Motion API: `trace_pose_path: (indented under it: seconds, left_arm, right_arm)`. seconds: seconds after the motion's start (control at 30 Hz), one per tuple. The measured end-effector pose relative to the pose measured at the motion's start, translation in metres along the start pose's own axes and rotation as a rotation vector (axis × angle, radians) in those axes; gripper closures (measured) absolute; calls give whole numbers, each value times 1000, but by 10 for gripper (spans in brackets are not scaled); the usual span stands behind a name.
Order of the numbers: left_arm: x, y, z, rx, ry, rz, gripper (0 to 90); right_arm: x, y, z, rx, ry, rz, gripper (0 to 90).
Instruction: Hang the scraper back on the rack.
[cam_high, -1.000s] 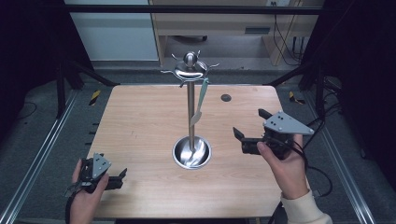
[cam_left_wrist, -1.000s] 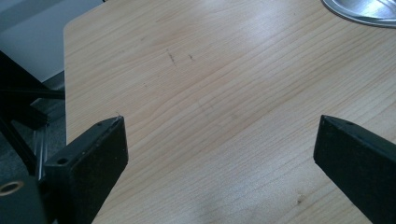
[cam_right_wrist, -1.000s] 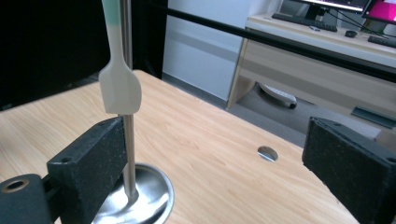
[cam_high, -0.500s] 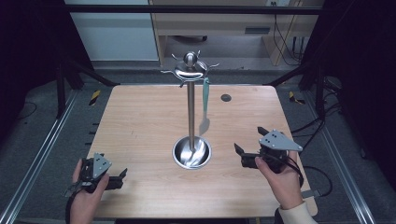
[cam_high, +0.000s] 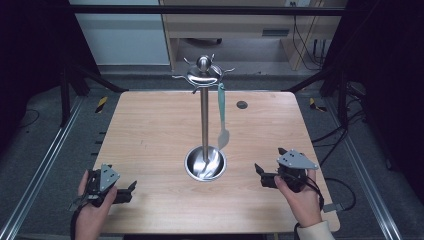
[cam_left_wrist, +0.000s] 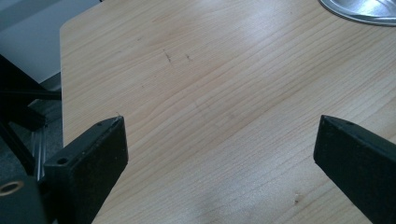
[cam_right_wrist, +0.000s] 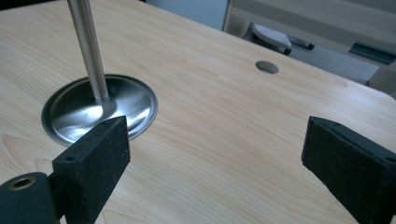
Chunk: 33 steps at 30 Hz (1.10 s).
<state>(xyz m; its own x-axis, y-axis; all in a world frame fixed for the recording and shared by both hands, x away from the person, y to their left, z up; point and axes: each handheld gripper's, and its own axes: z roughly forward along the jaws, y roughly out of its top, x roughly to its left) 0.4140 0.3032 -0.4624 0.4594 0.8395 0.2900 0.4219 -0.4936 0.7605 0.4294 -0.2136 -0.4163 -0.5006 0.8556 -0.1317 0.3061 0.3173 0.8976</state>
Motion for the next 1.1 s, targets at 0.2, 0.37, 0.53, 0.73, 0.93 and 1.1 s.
trace_pose_path:
  seconds: [0.2,0.37,0.53,0.73,0.93,1.1]
  left_arm:
    - [0,0,0,-1,0,-1,27]
    - [-1,0,0,-3,-2,-2,27]
    - [-1,0,1,0,-4,3,27]
    - [-1,0,1,-2,-3,4,26]
    - [-2,1,2,0,-6,11,26]
    - [-1,2,1,-3,-2,10,25]
  right_arm:
    - [-1,-13,11,38,9,9,81]
    - [-5,-24,21,71,17,12,82]
    - [-11,-32,31,103,31,45,83]
    - [-17,-38,43,134,34,78,88]
    - [-20,-39,53,143,27,111,95]
    - [-24,-41,67,177,-9,152,119]
